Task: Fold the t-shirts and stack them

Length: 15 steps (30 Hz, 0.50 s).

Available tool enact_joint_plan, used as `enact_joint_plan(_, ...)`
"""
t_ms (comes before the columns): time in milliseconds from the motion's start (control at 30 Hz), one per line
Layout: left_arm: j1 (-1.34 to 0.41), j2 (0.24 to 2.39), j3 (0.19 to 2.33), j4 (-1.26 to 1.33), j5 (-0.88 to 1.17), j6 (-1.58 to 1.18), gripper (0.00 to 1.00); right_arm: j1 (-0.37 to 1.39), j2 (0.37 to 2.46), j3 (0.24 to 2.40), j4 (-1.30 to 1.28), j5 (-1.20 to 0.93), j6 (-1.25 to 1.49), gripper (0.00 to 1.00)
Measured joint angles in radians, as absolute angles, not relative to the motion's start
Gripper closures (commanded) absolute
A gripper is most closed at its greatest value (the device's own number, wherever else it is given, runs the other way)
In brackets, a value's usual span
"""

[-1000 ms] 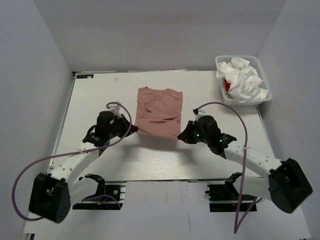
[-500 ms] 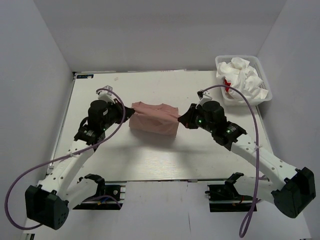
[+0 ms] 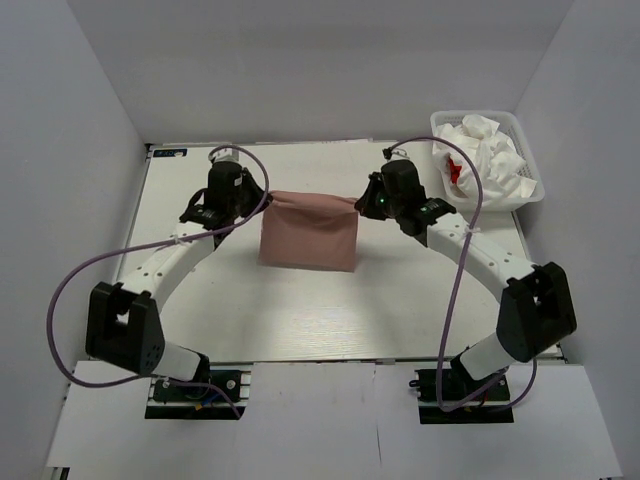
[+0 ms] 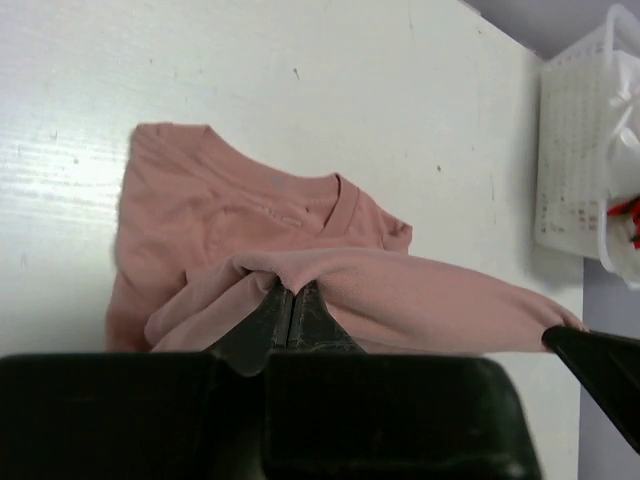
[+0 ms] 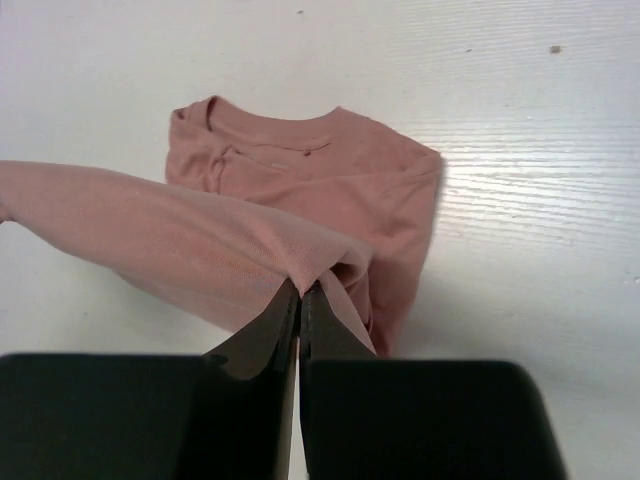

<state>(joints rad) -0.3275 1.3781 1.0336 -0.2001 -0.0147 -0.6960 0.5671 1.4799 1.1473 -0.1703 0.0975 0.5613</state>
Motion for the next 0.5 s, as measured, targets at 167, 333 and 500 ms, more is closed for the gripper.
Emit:
enact_joint_plan(167, -0.323, 1.544, 1.158, -0.21, -0.048, -0.696, 1.0, 0.519, 1.607, 1.246, -0.179, 0.067, 0.545, 1.0)
enact_joint_plan(333, -0.308, 1.697, 1.251, -0.218, -0.066, -0.696, 1.0, 0.47, 1.755, 1.333, -0.183, -0.01, 0.539, 1.0)
enact_joint_plan(500, -0.288, 1.839, 1.333, -0.238, -0.071, -0.699, 0.81, 0.43, 1.922, 1.444, -0.19, -0.098, 0.541, 0.95)
